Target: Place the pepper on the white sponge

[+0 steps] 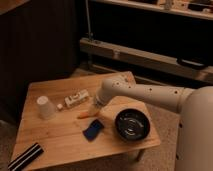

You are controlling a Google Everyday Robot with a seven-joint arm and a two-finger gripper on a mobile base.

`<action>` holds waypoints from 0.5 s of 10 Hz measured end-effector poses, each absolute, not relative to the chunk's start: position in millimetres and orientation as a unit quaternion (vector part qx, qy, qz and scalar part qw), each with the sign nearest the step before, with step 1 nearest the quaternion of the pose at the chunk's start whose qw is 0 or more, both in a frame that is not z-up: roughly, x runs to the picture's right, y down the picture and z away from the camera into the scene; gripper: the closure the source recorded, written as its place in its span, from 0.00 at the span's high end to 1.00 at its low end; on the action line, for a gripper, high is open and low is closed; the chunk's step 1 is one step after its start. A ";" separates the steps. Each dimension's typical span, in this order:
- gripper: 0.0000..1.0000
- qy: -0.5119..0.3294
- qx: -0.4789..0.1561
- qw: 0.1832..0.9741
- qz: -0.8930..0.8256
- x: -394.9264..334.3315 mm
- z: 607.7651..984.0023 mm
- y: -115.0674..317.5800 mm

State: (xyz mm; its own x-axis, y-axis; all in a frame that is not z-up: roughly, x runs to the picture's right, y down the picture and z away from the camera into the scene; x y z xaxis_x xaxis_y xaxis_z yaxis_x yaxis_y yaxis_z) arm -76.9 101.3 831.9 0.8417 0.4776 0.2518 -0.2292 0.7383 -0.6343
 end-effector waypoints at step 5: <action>0.65 -0.193 -0.312 0.912 0.183 -69.0 861.8 128.6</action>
